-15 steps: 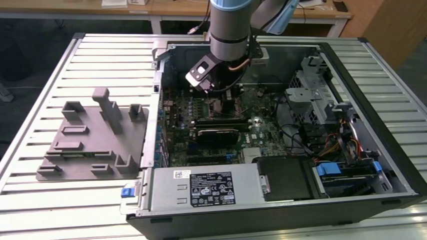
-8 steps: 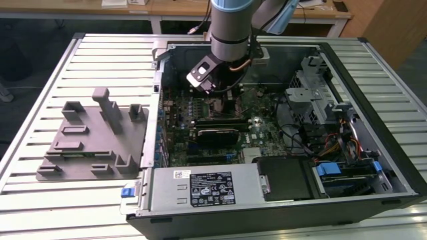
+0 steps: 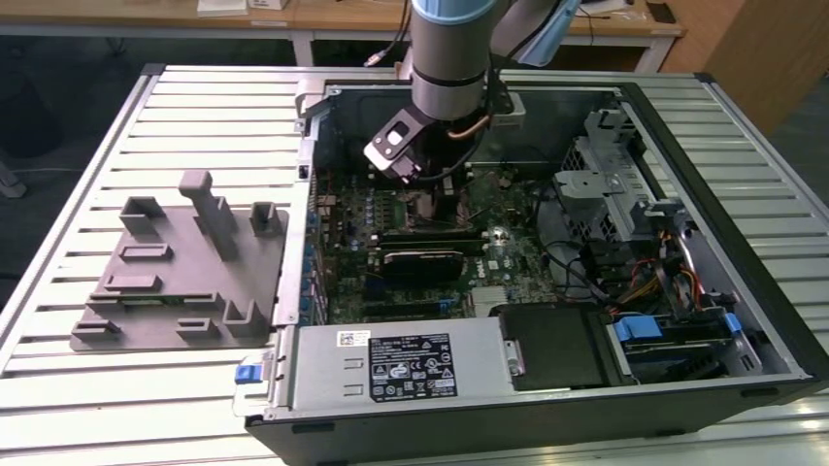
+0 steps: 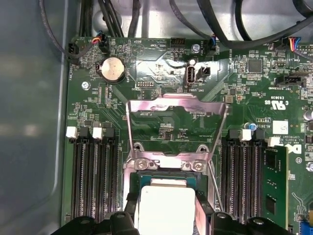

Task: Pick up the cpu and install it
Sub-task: 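Place the cpu into insertion slot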

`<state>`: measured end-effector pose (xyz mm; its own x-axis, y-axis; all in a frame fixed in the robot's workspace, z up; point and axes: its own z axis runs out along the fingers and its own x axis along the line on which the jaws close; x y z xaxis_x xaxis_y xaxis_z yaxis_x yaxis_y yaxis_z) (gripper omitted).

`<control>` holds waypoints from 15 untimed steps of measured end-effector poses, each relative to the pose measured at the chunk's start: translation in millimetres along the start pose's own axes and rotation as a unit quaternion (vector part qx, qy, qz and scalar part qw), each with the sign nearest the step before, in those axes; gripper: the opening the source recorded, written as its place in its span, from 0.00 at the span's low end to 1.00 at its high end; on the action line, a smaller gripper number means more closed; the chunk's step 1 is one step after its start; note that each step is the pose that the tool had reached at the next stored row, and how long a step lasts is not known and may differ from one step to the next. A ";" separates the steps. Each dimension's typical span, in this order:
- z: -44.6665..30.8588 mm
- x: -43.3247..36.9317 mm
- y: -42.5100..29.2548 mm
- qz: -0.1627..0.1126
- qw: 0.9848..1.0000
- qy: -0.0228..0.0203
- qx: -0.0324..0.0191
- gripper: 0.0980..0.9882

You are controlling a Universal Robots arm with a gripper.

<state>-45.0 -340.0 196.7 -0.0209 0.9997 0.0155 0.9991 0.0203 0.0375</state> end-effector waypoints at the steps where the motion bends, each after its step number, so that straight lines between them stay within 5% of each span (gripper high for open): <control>1: 0.0 -0.7 0.0 0.000 1.000 0.000 0.000 0.49; 15: 2.4 -2.3 0.0 -0.001 1.000 0.000 0.000 0.49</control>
<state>-44.9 -342.2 194.3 -0.0226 0.9996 0.0156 0.9991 0.0220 0.0375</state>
